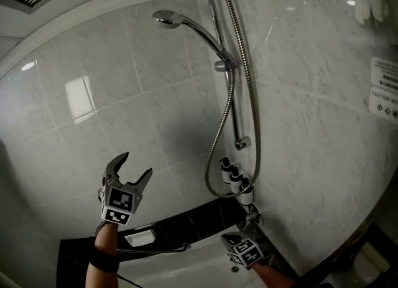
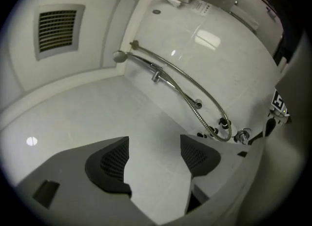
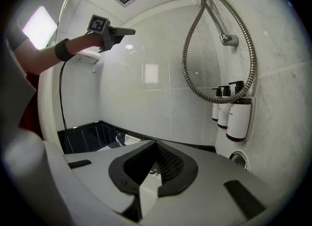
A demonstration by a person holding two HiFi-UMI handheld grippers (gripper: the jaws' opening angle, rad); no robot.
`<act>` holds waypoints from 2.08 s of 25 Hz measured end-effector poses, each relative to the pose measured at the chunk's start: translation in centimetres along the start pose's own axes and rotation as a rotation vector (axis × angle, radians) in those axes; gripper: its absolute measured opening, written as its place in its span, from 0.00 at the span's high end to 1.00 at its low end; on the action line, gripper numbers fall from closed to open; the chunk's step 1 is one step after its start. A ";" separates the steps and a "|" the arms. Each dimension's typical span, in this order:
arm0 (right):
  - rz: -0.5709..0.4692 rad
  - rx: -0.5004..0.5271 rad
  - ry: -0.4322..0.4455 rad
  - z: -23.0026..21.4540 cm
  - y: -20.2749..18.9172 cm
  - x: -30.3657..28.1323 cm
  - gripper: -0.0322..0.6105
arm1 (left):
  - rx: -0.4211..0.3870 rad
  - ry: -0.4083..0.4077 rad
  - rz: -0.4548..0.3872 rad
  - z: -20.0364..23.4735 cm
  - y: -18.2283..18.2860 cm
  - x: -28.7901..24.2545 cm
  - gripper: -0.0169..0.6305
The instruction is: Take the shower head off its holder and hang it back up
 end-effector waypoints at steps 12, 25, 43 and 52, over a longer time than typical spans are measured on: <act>-0.078 -0.034 0.045 -3.1 6.4 2.3 0.92 | -0.567 0.168 0.002 4.4 18.6 -7.0 0.41; -0.276 0.045 -0.032 -8.9 26.0 14.0 0.92 | -0.868 0.363 0.013 8.1 30.9 -9.1 0.41; -0.414 0.055 -0.080 -10.6 35.0 20.5 0.92 | -1.197 0.576 0.103 8.2 36.5 -8.7 0.42; -0.442 0.039 -0.079 -11.2 36.1 22.5 0.92 | -1.371 0.633 0.194 7.8 37.7 -11.7 0.49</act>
Point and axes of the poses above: the fingertips, and each gripper's own axes: x backward along the fingers, z to its left, y out of its top, the point moved 4 cm from there along x, backward along the fingers, and after that the axes turned 14 degrees about z, right-handed, at the moved point
